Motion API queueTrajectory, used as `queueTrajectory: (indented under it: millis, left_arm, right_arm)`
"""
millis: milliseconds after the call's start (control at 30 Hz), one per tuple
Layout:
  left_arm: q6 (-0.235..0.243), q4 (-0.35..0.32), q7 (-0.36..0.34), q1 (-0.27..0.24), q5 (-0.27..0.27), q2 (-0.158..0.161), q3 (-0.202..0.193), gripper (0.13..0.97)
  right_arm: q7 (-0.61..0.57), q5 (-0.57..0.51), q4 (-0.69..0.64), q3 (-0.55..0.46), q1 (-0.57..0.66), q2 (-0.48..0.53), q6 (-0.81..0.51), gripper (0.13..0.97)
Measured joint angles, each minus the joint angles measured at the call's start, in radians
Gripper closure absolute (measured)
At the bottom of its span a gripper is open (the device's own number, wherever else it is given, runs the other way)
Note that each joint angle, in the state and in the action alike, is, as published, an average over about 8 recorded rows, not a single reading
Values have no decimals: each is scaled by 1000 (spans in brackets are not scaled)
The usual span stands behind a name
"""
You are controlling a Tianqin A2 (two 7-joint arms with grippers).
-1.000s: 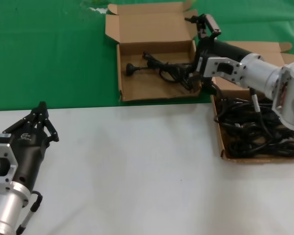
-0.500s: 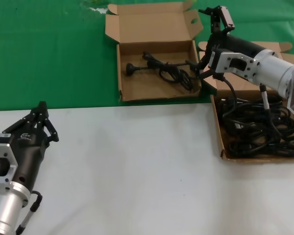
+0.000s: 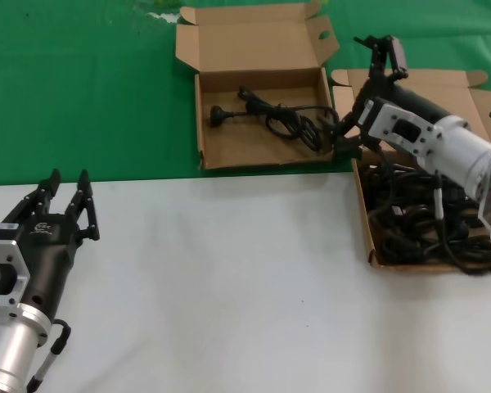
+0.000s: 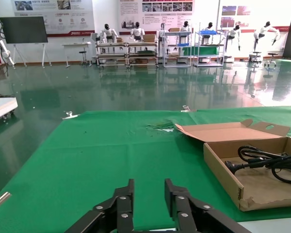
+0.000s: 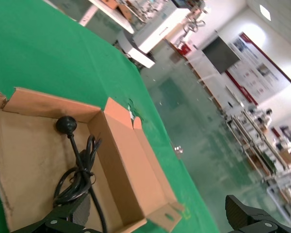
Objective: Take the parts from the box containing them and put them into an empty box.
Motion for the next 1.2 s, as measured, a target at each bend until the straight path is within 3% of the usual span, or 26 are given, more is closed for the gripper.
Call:
queueTrajectory:
  millis: [200,500,767,900,1200]
  left_arm:
    - [0,0,0,0,0,0,0,789]
    - [0,0,0,0,0,0,0,606]
    - [0,0,0,0,0,0,0,392]
    - [0,0,0,0,0,0,0,392]
    - [0,0,0,0,0,0,0,239]
  right_arm:
    - [87,12,82,16,-82,7,50,129]
    - [218,29,206,39,-205,18,124,129]
    - [333,45,315,60,-314,27,190,129]
    - [391,53,371,71,-369,31,223,129]
    - [522,70,494,95,-492,42,297,129]
